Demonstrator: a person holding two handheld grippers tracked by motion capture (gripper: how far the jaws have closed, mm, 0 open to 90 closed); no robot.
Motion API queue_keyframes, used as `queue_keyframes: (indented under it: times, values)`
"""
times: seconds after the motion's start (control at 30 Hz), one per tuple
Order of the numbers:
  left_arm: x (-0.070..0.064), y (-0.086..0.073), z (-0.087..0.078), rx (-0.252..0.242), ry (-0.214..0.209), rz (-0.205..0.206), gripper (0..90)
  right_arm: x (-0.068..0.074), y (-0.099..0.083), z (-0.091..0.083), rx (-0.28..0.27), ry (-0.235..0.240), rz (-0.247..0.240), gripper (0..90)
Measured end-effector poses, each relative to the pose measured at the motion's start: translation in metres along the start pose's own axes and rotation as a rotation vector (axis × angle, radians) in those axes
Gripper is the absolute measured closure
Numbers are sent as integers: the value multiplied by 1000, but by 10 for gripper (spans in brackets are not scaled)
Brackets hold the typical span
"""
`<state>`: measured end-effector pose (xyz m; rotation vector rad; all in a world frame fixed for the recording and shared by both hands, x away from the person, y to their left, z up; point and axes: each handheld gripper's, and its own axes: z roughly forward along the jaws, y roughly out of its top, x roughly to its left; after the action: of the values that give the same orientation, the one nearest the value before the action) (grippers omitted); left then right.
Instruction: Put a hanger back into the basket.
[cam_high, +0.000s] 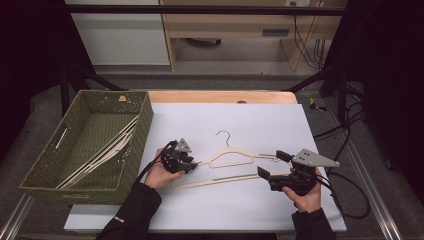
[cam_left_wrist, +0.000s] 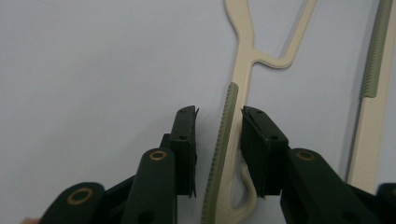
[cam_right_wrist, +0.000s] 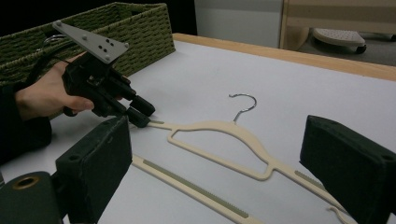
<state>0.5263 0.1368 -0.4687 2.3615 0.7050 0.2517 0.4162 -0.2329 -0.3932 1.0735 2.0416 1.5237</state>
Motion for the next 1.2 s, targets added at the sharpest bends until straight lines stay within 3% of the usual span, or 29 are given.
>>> queue_keyframes:
  times: [0.13,0.23,0.47,0.63,0.83,1.0,1.07,1.2]
  values:
    - [-5,1,0,10,7,-5,770,1,0,1,-2,-1,5,95]
    - [-10,2,0,23,26,9,772,1,0,1,-1,-1,4,95]
    - [-21,1,-4,44,3,15,784,1,0,0,-2,1,4,96]
    - [-34,-7,-9,26,-16,-7,787,1,1,-2,-10,3,3,98]
    - [-46,-12,-12,16,6,-11,785,2,1,-1,-5,2,4,98]
    - [-45,-14,-10,4,-20,-38,715,1,1,0,-2,2,-1,98]
    - [-48,-16,-10,-7,3,-32,722,2,1,0,-8,7,13,100]
    - [-46,-16,-10,-6,2,-45,780,4,3,1,-12,12,11,101]
